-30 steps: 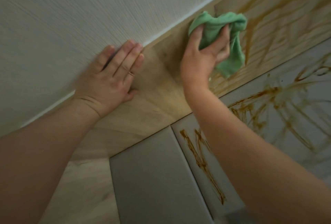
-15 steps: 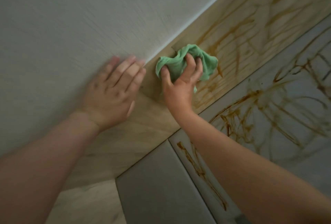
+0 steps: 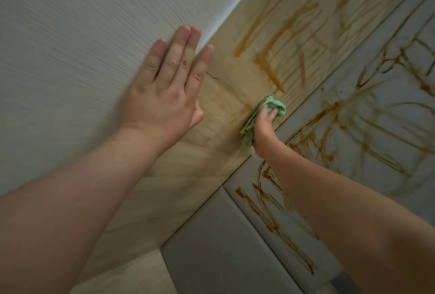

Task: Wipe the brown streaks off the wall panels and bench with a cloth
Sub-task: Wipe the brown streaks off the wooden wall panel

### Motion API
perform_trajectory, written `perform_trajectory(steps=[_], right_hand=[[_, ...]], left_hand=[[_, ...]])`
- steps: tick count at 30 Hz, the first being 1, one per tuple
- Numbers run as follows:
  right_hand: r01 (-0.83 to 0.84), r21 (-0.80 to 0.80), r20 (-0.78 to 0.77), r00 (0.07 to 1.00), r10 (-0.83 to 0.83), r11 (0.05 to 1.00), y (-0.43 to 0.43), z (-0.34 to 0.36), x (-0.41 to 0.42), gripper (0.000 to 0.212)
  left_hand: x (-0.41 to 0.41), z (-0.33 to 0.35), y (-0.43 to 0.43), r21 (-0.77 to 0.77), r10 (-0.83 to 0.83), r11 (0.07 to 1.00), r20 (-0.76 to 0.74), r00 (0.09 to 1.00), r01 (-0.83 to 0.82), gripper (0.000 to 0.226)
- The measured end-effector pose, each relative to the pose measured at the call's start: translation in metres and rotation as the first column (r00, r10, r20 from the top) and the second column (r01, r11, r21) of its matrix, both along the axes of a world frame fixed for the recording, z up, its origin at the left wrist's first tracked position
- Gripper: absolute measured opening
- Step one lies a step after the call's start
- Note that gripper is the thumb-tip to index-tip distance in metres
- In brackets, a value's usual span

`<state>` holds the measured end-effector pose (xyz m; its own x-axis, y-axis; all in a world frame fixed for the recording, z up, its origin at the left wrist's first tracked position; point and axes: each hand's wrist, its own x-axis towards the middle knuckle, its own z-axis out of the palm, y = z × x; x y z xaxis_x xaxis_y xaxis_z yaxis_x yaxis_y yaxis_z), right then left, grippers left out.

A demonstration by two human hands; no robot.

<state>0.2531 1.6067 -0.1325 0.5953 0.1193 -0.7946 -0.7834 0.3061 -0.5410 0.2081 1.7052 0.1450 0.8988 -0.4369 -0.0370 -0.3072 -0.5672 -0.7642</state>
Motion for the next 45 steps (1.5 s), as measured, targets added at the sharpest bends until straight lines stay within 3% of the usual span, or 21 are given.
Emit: perform_trajectory(steps=[4,8,9,11,14,16,19,22,28,36,41,45], right_hand=[[0.018,0.025,-0.040,0.999,-0.017,1.000,0.004,0.062,-0.017,0.082],[-0.036,0.040,0.349,0.937,0.020,0.999,0.026,0.135,-0.064,0.070],[-0.027,0.040,0.381,0.925,0.009,0.999,0.031,0.139,-0.070,0.070],[0.037,0.012,0.286,0.958,-0.039,0.999,0.037,0.123,-0.057,0.067],[0.173,0.019,-0.172,0.971,-0.168,0.985,0.031,0.071,-0.019,0.067],[0.208,0.078,-0.291,0.940,-0.177,0.975,0.026,0.052,-0.013,0.067],[0.144,0.144,-0.176,0.977,-0.118,0.979,0.039,0.076,-0.032,0.072],[0.067,0.093,-0.010,0.998,-0.067,0.993,0.058,0.096,-0.047,0.070],[0.140,0.036,-0.176,0.976,-0.131,0.990,0.044,0.032,-0.024,0.071],[0.258,0.026,-0.232,0.941,-0.246,0.966,0.028,-0.057,-0.010,0.067],[0.292,0.094,-0.319,0.914,-0.249,0.952,0.038,-0.131,-0.010,0.080],[0.306,0.103,-0.331,0.908,-0.257,0.947,0.022,-0.129,0.007,0.062]], left_hand=[[0.006,-0.010,-0.001,0.003,-0.021,1.000,0.030,0.999,0.021,0.084],[0.008,-0.014,0.003,0.003,-0.083,0.996,0.086,0.993,0.084,0.080],[0.009,-0.014,0.003,0.007,-0.078,0.997,0.076,0.994,0.078,0.081],[0.008,-0.015,0.002,0.010,-0.077,0.997,0.076,0.994,0.076,0.082],[0.009,-0.016,0.005,0.011,-0.099,0.995,0.103,0.990,0.099,0.085],[0.009,-0.018,0.006,0.005,-0.104,0.995,0.103,0.989,0.104,0.084],[0.010,-0.019,0.007,0.037,-0.119,0.993,0.141,0.983,0.115,0.083],[0.009,-0.016,0.006,0.058,-0.107,0.993,0.148,0.983,0.100,0.084],[0.004,-0.021,-0.004,0.142,-0.039,0.990,0.147,0.988,0.018,0.114],[0.007,-0.028,0.002,0.142,-0.056,0.989,0.167,0.984,0.033,0.117],[0.007,-0.029,0.003,0.133,-0.049,0.991,0.176,0.983,0.026,0.119],[0.007,-0.027,0.001,0.157,-0.065,0.987,0.188,0.980,0.035,0.118]])
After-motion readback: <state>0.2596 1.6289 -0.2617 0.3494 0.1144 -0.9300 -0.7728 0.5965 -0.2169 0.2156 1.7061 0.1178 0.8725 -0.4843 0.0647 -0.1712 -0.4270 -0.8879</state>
